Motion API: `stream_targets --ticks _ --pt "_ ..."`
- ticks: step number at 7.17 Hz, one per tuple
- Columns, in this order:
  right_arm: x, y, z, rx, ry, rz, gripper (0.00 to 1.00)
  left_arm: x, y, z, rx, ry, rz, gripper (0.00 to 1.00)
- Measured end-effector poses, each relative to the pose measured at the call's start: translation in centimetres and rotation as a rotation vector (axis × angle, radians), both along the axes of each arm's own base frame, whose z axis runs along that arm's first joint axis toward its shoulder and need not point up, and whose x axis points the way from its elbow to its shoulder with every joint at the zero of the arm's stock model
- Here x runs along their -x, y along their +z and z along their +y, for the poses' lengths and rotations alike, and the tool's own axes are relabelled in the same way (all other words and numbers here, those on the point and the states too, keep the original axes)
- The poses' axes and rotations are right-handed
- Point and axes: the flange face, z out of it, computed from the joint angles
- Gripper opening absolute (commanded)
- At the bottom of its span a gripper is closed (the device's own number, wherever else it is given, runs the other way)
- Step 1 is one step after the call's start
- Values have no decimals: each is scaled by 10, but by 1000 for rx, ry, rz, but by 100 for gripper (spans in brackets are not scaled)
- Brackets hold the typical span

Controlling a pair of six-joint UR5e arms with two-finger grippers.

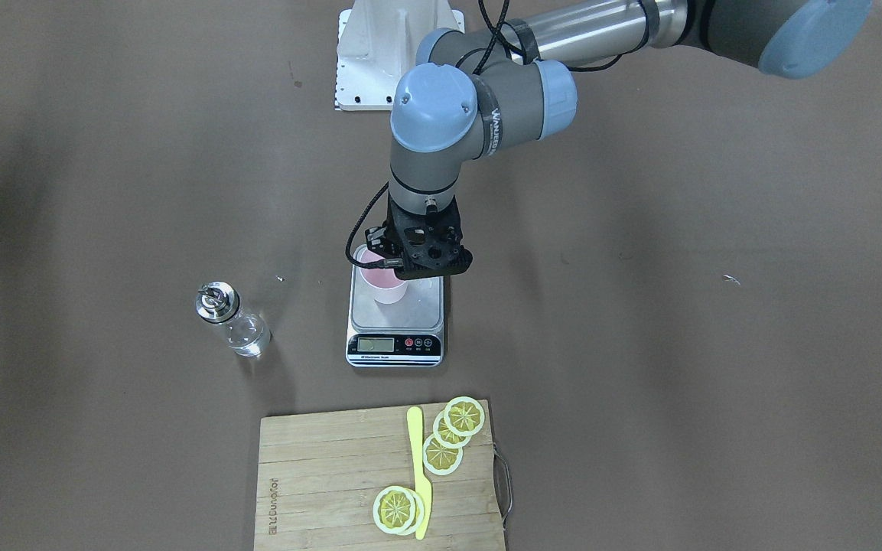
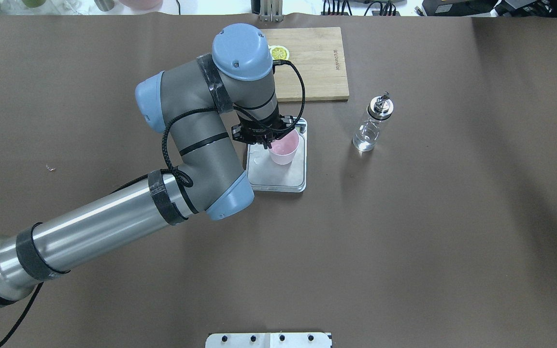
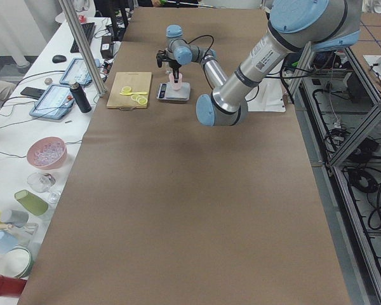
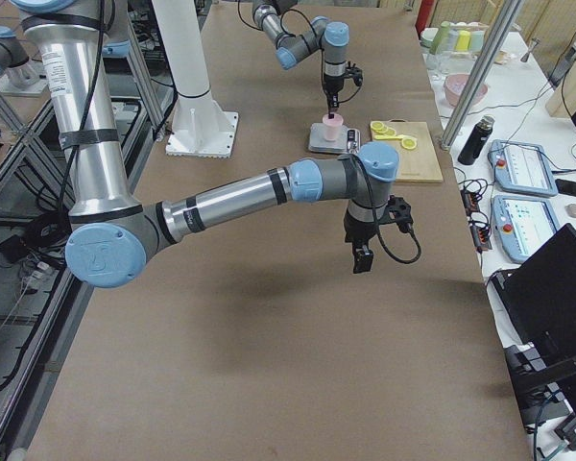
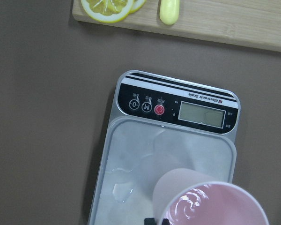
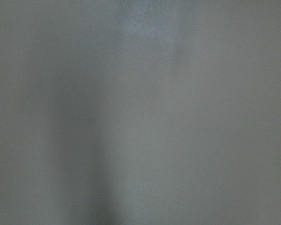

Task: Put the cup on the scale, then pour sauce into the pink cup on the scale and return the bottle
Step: 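Open the left gripper and lift it away from the cup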

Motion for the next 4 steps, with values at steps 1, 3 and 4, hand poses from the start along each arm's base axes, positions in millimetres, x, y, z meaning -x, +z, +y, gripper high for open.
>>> stream_targets --ticks 1,3,4 --pt "0 0 0 0 0 1 100 1 -2 1 -8 1 4 100" --pt "0 0 0 -1 0 2 100 18 -3 4 -30 -11 19 100" --pt "0 -5 1 -14 -4 -1 100 42 -2 5 -46 -14 22 100"
